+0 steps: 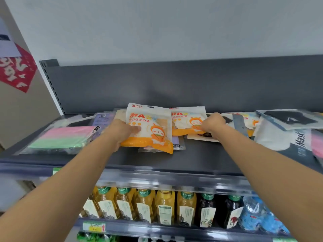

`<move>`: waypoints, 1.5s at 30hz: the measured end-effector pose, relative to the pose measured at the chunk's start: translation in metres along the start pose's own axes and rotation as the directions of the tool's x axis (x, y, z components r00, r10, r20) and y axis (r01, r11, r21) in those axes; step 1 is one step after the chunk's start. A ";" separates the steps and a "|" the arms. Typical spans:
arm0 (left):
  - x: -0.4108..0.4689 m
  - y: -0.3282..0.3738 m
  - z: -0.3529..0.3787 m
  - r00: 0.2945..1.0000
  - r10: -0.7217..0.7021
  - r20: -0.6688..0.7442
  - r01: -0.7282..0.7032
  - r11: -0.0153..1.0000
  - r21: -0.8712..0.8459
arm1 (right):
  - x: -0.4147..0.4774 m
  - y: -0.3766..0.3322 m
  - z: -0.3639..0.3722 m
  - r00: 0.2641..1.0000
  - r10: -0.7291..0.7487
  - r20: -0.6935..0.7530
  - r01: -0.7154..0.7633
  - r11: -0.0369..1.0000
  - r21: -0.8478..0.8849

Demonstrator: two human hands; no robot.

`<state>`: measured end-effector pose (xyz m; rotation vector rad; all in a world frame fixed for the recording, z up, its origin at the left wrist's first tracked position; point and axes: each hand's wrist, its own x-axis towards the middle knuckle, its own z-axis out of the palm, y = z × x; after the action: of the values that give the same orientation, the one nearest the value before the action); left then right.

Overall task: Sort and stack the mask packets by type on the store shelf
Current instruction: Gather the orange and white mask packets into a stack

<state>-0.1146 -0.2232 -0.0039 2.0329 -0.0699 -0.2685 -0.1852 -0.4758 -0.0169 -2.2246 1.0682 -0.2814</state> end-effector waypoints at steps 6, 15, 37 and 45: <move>0.006 0.002 -0.001 1.000 0.013 0.017 -0.013 1.000 0.007 | -0.018 -0.016 -0.020 0.958 0.025 -0.285 0.108 0.890 0.443; 0.014 0.003 -0.008 0.993 0.016 0.117 -0.007 0.997 -0.078 | -0.063 -0.055 -0.041 0.870 -0.065 -0.488 0.365 0.752 0.550; 0.014 -0.002 -0.007 0.936 0.188 0.298 -0.049 0.907 -0.418 | -0.078 -0.042 0.019 0.986 -0.007 0.164 -0.089 0.817 0.570; -0.026 0.047 0.060 0.808 0.371 0.457 -0.152 0.881 -0.447 | -0.086 0.022 -0.054 0.996 -0.049 0.078 -0.026 0.664 0.747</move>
<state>-0.1498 -0.2928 0.0151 1.4721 -0.6048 -0.6124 -0.2786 -0.4457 0.0175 -1.4657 0.6939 -0.5154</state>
